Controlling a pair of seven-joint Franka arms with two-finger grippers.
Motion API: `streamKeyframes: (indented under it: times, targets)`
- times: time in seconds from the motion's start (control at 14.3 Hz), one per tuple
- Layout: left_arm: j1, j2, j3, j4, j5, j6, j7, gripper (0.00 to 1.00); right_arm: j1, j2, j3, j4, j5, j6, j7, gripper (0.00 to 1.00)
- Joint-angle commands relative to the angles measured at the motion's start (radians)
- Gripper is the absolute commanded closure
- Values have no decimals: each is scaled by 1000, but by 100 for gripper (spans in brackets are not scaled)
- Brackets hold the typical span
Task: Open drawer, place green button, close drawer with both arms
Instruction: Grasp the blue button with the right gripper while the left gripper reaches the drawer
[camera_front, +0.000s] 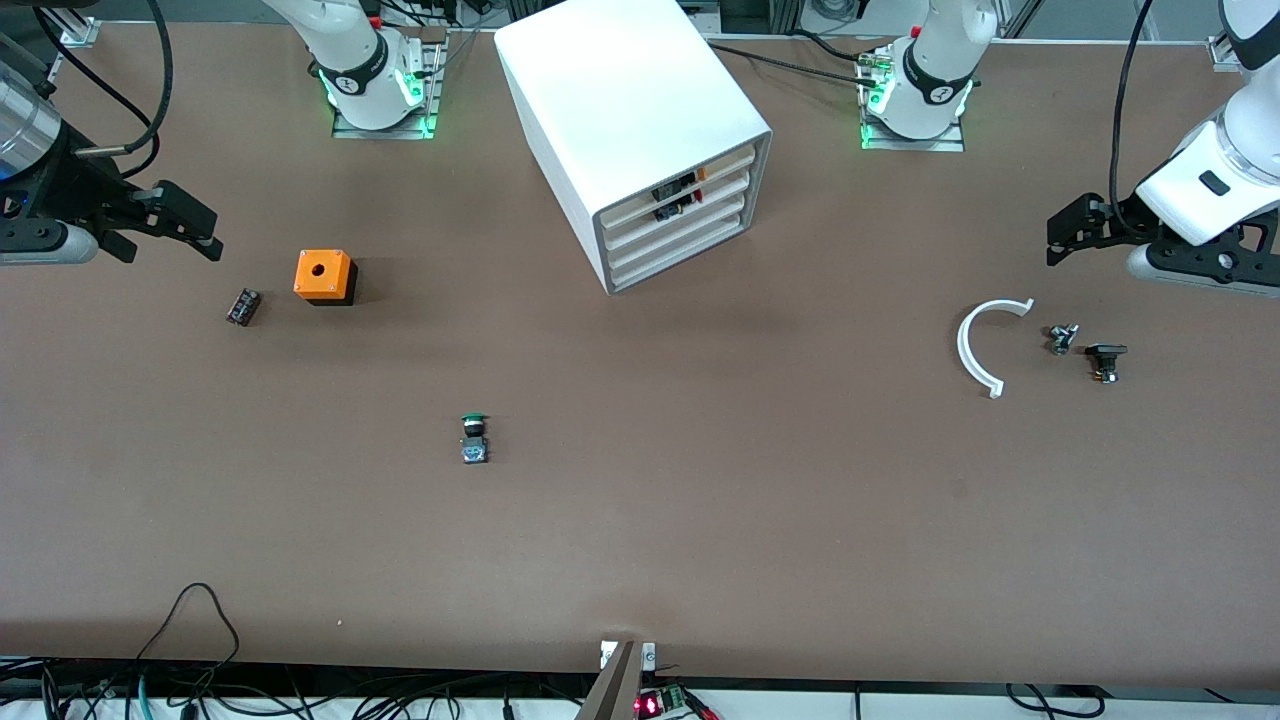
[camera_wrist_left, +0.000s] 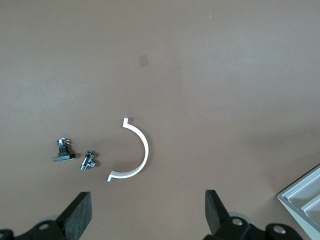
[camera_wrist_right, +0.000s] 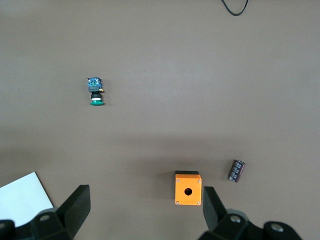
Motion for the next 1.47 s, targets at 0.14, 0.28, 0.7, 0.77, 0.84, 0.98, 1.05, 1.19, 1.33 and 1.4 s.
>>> streamKeyframes:
  times: [0.14,0.28,0.7,0.77,0.84,0.98,1.05,1.19,1.33,1.4]
  targets:
    - [3,-3,-1,0,-16,-10,-3,0,-6,9,3,23,-4,-14,-13,0]
    - [3,-3,-1,0,-16,-10,-3,0,-9,20,1,38,-4,-15,-20,0]
    - [3,-3,-3,2,-20,-58,1,0,7,127,14,-6,95,44,-36,0]
    - [3,-2,-4,2,-23,-76,4,0,17,138,14,-33,106,110,-37,0]
    - [1,-2,-6,2,-24,-98,4,0,32,161,14,-44,111,168,-37,0]
    - [-8,4,-7,2,-28,-140,6,0,88,215,14,-43,112,265,-37,0]
    - [-9,13,-7,2,-58,-166,6,0,112,245,14,-43,112,320,-37,0]
    - [-6,39,-7,2,-126,-229,6,0,148,317,14,-43,112,435,-36,0]
    - [-6,79,-7,0,-209,-297,33,0,187,394,14,-41,108,555,-27,0]
    - [-5,107,-7,-1,-255,-305,84,0,206,434,12,-40,101,604,-27,0]
